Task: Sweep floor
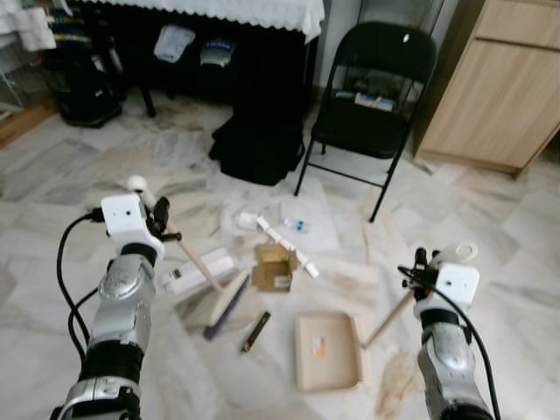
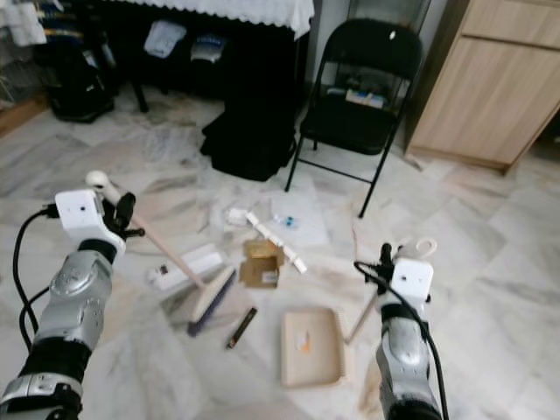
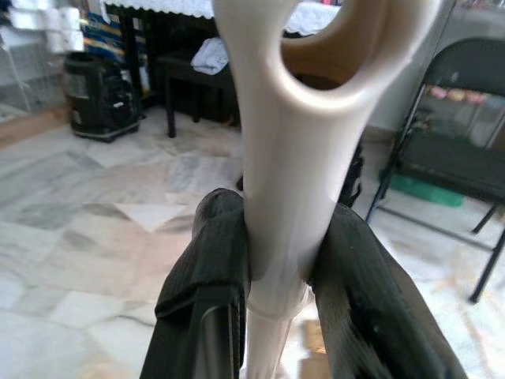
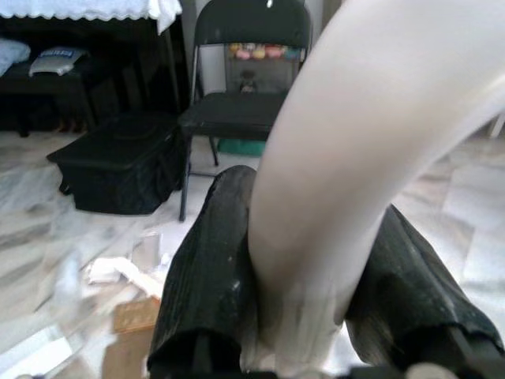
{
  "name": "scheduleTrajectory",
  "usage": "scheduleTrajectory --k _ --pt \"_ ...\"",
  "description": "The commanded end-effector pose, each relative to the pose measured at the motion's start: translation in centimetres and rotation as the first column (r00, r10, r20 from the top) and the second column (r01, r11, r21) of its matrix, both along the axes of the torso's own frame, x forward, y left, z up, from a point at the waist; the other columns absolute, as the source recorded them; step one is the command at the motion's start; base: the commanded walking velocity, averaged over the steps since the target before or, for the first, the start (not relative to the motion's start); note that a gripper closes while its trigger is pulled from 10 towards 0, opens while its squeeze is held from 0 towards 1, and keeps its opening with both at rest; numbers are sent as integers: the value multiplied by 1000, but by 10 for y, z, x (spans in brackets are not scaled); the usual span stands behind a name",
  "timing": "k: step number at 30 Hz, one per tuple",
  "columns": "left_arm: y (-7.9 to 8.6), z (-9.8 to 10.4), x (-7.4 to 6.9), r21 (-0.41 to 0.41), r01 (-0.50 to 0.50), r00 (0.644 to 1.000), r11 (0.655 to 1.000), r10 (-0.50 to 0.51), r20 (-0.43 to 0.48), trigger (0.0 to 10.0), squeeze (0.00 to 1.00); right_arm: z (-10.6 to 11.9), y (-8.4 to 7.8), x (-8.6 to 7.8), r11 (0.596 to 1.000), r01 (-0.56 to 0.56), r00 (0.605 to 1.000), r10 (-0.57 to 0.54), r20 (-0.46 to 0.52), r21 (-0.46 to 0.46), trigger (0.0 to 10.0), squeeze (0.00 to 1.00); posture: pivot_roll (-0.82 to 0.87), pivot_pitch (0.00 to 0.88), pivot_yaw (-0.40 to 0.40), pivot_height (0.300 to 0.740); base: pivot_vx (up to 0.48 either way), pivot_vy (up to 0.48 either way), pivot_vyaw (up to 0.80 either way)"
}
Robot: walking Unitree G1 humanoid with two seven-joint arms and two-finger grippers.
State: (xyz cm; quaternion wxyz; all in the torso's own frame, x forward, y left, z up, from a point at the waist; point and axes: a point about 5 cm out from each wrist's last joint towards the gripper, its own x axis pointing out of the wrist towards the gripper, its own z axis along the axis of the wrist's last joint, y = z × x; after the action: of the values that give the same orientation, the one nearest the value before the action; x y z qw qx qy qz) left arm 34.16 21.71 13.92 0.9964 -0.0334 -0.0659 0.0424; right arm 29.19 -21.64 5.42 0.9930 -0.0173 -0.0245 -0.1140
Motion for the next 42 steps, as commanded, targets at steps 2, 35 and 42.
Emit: scheduleTrajectory --k 2,35,42 --pt "-3 10 2 9 18 999 1000 -18 51 10000 0 4 -5 -1 1000 15 1000 -15 23 -13 10000 0 -60 82 5 740 0 323 0" --pt "-5 11 2 31 24 998 999 -25 54 10000 0 3 -6 -1 1000 20 1000 -20 22 -10 10000 0 -58 86 8 740 129 15 0" --pt "-5 11 1 36 23 998 999 -25 59 10000 0 2 -6 -1 1000 20 1000 -20 19 -10 10000 0 -58 86 6 740 0 0 0"
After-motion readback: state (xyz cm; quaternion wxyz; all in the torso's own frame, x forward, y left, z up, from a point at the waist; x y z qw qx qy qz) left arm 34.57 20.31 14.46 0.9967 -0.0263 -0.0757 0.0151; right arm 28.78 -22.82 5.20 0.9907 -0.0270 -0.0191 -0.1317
